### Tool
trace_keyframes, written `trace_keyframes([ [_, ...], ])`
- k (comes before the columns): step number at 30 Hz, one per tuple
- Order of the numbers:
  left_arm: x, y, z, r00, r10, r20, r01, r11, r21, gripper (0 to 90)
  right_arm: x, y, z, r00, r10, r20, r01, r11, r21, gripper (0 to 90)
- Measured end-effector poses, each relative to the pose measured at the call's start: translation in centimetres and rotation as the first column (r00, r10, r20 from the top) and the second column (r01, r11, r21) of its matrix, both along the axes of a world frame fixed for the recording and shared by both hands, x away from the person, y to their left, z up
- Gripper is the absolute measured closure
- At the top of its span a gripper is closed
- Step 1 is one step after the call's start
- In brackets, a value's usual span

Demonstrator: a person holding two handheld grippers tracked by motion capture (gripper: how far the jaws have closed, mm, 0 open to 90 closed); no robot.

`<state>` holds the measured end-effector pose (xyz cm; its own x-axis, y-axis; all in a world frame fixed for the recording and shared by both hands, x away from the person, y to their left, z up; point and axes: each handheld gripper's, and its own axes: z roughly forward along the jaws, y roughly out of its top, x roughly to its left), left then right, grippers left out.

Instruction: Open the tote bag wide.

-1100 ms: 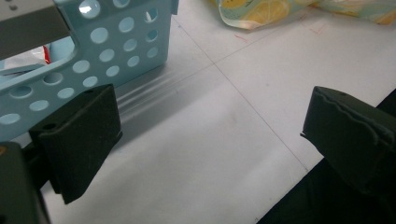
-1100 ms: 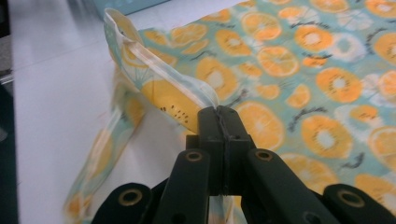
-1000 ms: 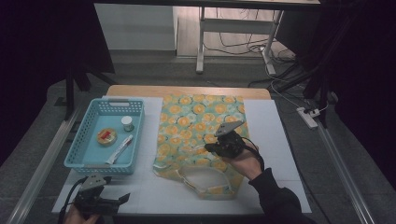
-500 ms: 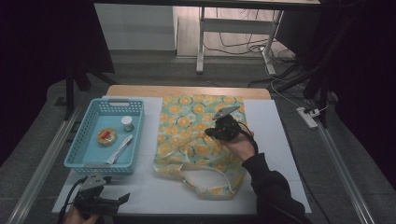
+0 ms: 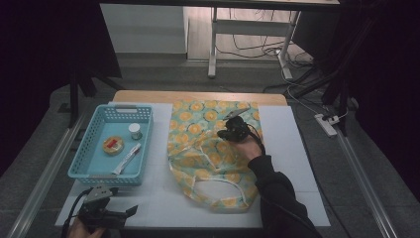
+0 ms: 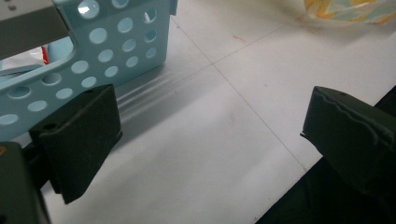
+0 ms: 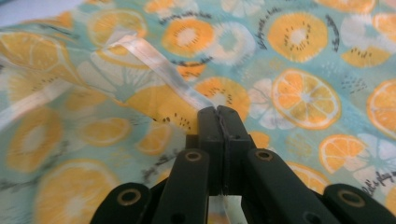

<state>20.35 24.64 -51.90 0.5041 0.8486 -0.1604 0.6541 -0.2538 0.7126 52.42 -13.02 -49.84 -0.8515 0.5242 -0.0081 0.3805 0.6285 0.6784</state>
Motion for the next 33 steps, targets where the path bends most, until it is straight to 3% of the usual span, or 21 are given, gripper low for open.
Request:
trace_keyframes([
  [6,0.0,0.0,0.0,1.0000,-0.001,0.000,0.001,1.0000,-0.001,4.3,1.2,-0.1,-2.2,0.9991,-0.036,-0.025,0.035,0.999,-0.025,89.1],
  [9,0.0,0.0,0.0,1.0000,-0.001,0.000,0.001,1.0000,-0.001,4.3,1.3,-0.3,-2.4,0.9980,-0.047,-0.042,0.047,0.999,-0.001,82.9],
  [10,0.0,0.0,0.0,1.0000,-0.002,0.000,0.002,1.0000,-0.001,4.4,1.2,-0.4,-2.1,0.9975,-0.056,-0.044,0.056,0.998,0.009,74.7],
  [12,0.0,0.0,0.0,1.0000,-0.002,0.000,0.002,1.0000,-0.001,4.3,1.1,-0.4,-1.9,0.9972,-0.059,-0.046,0.060,0.998,0.018,71.5],
  [13,0.0,0.0,0.0,1.0000,-0.002,0.001,0.002,1.0000,0.000,4.3,0.8,-0.5,-1.2,0.9974,-0.059,-0.042,0.061,0.997,0.037,62.7],
  [20,0.0,0.0,0.0,1.0000,0.000,0.000,0.000,1.0000,0.002,4.4,-0.4,-0.6,0.2,0.9990,-0.033,-0.030,0.035,0.998,0.058,46.2],
  [27,0.0,0.0,0.0,1.0000,0.002,-0.002,-0.002,1.0000,0.001,4.4,-3.0,-0.5,2.1,0.9989,0.036,-0.030,-0.033,0.996,0.084,30.1],
  [33,0.0,0.0,0.0,1.0000,0.003,-0.001,-0.003,1.0000,0.002,4.4,-5.6,-0.3,3.1,0.9962,0.083,-0.024,-0.081,0.994,0.066,16.0],
])
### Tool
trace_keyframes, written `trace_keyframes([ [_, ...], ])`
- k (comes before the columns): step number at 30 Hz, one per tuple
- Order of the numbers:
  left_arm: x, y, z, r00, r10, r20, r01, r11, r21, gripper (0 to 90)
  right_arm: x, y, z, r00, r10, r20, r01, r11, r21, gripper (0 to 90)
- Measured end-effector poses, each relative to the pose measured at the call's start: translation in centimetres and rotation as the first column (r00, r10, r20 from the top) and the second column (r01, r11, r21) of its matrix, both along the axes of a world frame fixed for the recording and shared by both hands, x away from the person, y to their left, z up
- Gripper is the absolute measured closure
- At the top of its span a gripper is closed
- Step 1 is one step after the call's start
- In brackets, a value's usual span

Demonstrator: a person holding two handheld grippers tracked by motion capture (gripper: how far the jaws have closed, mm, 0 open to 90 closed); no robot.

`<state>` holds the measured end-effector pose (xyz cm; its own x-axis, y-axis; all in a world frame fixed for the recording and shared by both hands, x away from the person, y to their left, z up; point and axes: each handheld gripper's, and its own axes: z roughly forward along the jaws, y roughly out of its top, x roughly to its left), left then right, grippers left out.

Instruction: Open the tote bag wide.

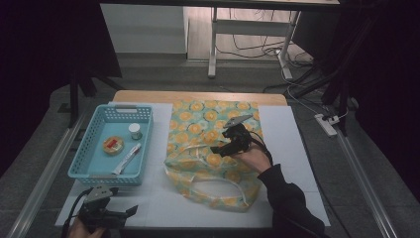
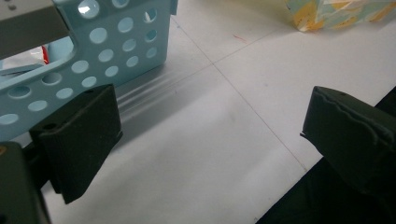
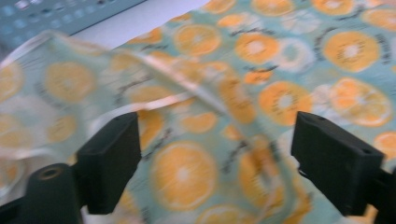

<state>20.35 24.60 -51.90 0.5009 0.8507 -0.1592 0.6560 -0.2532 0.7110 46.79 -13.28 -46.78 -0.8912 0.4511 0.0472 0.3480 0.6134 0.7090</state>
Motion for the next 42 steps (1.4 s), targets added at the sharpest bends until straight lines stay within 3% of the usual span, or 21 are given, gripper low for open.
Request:
trace_keyframes([
  [6,0.0,0.0,0.0,1.0000,0.000,-0.002,0.000,1.0000,-0.001,4.3,-2.3,0.0,-0.3,0.9992,0.032,-0.025,-0.032,0.999,-0.009,8.5],
  [13,0.0,0.0,0.0,1.0000,0.000,0.001,0.000,1.0000,0.001,4.4,-4.3,0.1,-1.5,0.9962,0.070,-0.052,-0.072,0.996,-0.051,2.3],
  [16,0.0,0.0,0.0,1.0000,-0.001,0.001,0.001,1.0000,0.001,4.4,-4.7,0.5,-2.3,0.9951,0.076,-0.064,-0.081,0.994,-0.077,2.1],
  [24,0.0,0.0,0.0,1.0000,-0.003,0.003,0.003,1.0000,-0.002,4.3,-4.6,1.2,-4.6,0.9962,0.085,-0.022,-0.087,0.981,-0.175,7.3],
  [30,0.0,0.0,0.0,1.0000,-0.003,0.003,0.003,1.0000,-0.002,4.4,-4.2,0.9,-5.3,0.9963,0.086,0.003,-0.084,0.977,-0.198,29.4],
  [32,0.0,0.0,0.0,1.0000,-0.003,0.003,0.003,1.0000,-0.002,4.4,-4.2,0.7,-5.2,0.9961,0.088,-0.010,-0.088,0.980,-0.181,40.7],
  [33,0.0,0.0,0.0,1.0000,-0.004,0.003,0.004,1.0000,-0.001,4.4,-4.2,0.5,-5.1,0.9943,0.106,-0.012,-0.107,0.978,-0.178,54.3],
  [34,0.0,0.0,0.0,1.0000,-0.004,0.003,0.004,1.0000,-0.001,4.4,-4.2,0.5,-5.1,0.9943,0.106,-0.012,-0.107,0.978,-0.178,54.3],
  [35,0.0,0.0,0.0,1.0000,-0.004,0.004,0.004,1.0000,0.000,4.4,-4.1,0.3,-5.0,0.9939,0.109,-0.017,-0.110,0.979,-0.173,65.7],
  [37,0.0,0.0,0.0,1.0000,-0.003,0.002,0.003,1.0000,0.000,4.4,-4.0,0.2,-5.0,0.9941,0.108,-0.013,-0.109,0.979,-0.171,70.0],
  [38,0.0,0.0,0.0,1.0000,-0.004,0.003,0.004,1.0000,0.002,4.4,-3.8,0.0,-5.0,0.9942,0.104,-0.025,-0.107,0.981,-0.163,80.6],
  [42,0.0,0.0,0.0,1.0000,-0.002,0.000,0.002,1.0000,0.002,4.4,-3.5,-0.1,-4.9,0.9918,0.116,-0.054,-0.123,0.981,-0.153,90.0],
])
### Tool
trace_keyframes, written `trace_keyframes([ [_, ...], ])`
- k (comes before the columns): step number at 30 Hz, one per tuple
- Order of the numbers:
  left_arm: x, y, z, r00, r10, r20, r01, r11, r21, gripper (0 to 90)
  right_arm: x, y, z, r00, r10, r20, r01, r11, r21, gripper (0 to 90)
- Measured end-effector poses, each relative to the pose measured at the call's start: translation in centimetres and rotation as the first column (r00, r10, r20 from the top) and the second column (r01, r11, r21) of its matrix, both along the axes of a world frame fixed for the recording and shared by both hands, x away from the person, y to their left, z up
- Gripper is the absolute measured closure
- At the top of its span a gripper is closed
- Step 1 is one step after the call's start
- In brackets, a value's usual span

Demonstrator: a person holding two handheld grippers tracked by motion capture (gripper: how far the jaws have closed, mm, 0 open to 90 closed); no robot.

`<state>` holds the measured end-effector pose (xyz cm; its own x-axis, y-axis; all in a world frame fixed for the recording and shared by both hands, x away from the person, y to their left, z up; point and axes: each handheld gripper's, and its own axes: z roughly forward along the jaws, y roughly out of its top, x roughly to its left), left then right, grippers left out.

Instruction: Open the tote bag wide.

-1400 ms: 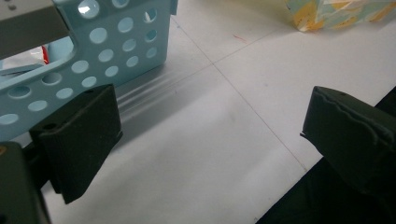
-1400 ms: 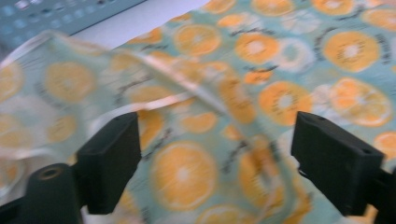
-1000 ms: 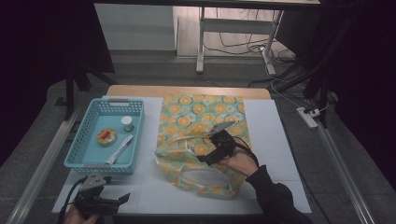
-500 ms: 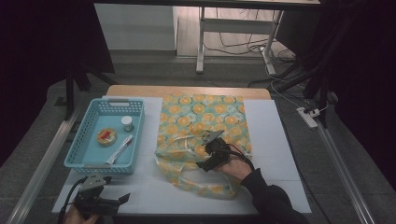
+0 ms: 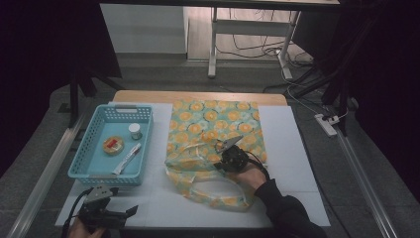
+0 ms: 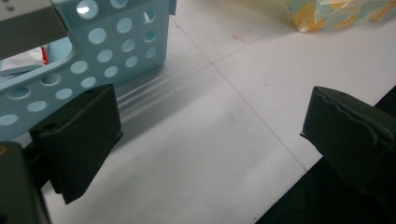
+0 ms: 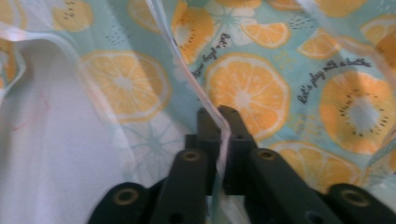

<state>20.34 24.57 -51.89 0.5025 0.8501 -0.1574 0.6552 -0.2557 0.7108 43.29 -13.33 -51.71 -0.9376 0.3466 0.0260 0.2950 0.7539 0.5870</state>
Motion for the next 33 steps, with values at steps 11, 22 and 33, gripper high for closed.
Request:
trace_keyframes([
  [11,0.0,0.0,0.0,1.0000,0.000,-0.001,0.000,1.0000,0.000,4.4,0.8,-0.4,1.7,0.9977,-0.001,-0.068,0.008,0.995,0.104,90.0],
  [22,0.0,0.0,0.0,1.0000,0.003,-0.003,-0.003,1.0000,-0.003,4.4,1.3,-0.3,4.2,0.9987,0.001,-0.050,0.008,0.984,0.178,90.0],
  [33,0.0,0.1,0.0,1.0000,0.002,-0.002,-0.002,1.0000,-0.005,4.4,2.4,0.6,7.1,0.9999,-0.003,-0.015,0.006,0.981,0.196,90.0],
])
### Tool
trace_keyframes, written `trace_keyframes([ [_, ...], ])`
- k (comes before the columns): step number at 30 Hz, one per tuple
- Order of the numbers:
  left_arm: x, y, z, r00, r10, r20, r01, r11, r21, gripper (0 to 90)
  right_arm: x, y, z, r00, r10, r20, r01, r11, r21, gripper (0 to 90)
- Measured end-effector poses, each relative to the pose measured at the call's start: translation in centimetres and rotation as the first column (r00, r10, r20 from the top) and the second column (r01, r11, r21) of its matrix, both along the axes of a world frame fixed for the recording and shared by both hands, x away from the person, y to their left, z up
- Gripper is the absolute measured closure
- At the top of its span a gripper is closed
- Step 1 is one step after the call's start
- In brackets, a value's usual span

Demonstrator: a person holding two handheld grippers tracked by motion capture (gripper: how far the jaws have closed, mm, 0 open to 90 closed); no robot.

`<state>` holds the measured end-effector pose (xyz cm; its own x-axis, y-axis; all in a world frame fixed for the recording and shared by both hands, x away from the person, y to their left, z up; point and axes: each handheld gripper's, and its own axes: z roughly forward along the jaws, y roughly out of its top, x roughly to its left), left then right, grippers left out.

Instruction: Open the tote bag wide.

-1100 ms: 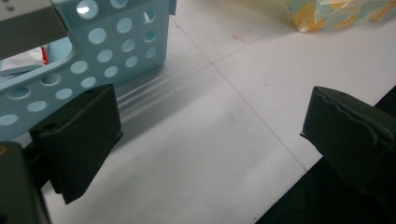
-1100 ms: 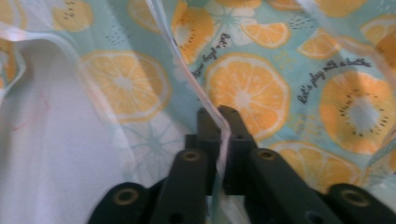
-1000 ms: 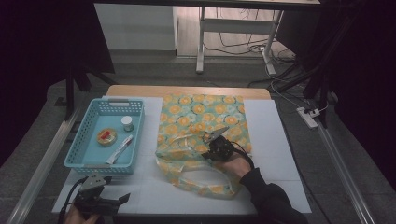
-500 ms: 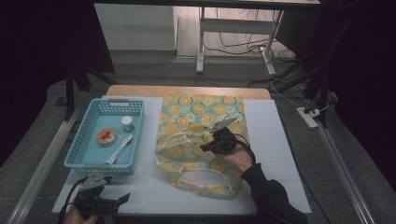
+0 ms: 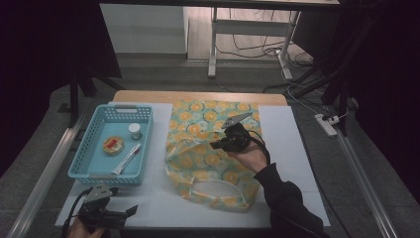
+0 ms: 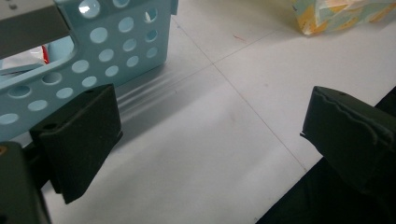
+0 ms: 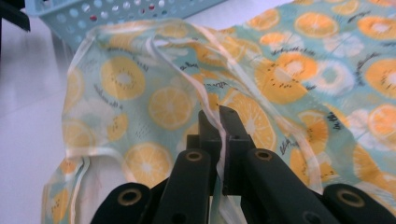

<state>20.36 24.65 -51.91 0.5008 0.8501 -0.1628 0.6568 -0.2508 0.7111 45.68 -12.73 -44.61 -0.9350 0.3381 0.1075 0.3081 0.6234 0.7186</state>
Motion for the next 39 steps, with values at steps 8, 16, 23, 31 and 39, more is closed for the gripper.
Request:
trace_keyframes([
  [8,0.0,0.0,0.0,1.0000,0.000,0.001,0.000,1.0000,-0.002,4.4,1.1,1.0,2.1,0.9998,-0.010,0.015,0.010,1.000,0.015,90.0],
  [16,0.0,0.0,0.0,1.0000,0.000,0.001,0.000,1.0000,-0.004,4.4,2.0,1.9,3.9,0.9996,-0.016,0.023,0.015,0.999,0.030,90.0],
  [23,0.0,0.0,0.0,1.0000,0.001,0.000,-0.001,1.0000,-0.006,4.4,2.7,2.2,5.0,0.9991,-0.019,0.037,0.017,0.999,0.044,90.0],
  [31,0.0,0.1,0.0,1.0000,0.001,0.000,-0.001,1.0000,-0.008,4.4,3.2,2.7,5.9,0.9983,-0.026,0.052,0.023,0.999,0.046,90.0],
  [39,0.0,0.1,0.0,1.0000,0.000,0.000,0.000,0.9999,-0.011,4.2,3.6,3.1,6.5,0.9973,-0.029,0.067,0.026,0.998,0.052,90.0],
])
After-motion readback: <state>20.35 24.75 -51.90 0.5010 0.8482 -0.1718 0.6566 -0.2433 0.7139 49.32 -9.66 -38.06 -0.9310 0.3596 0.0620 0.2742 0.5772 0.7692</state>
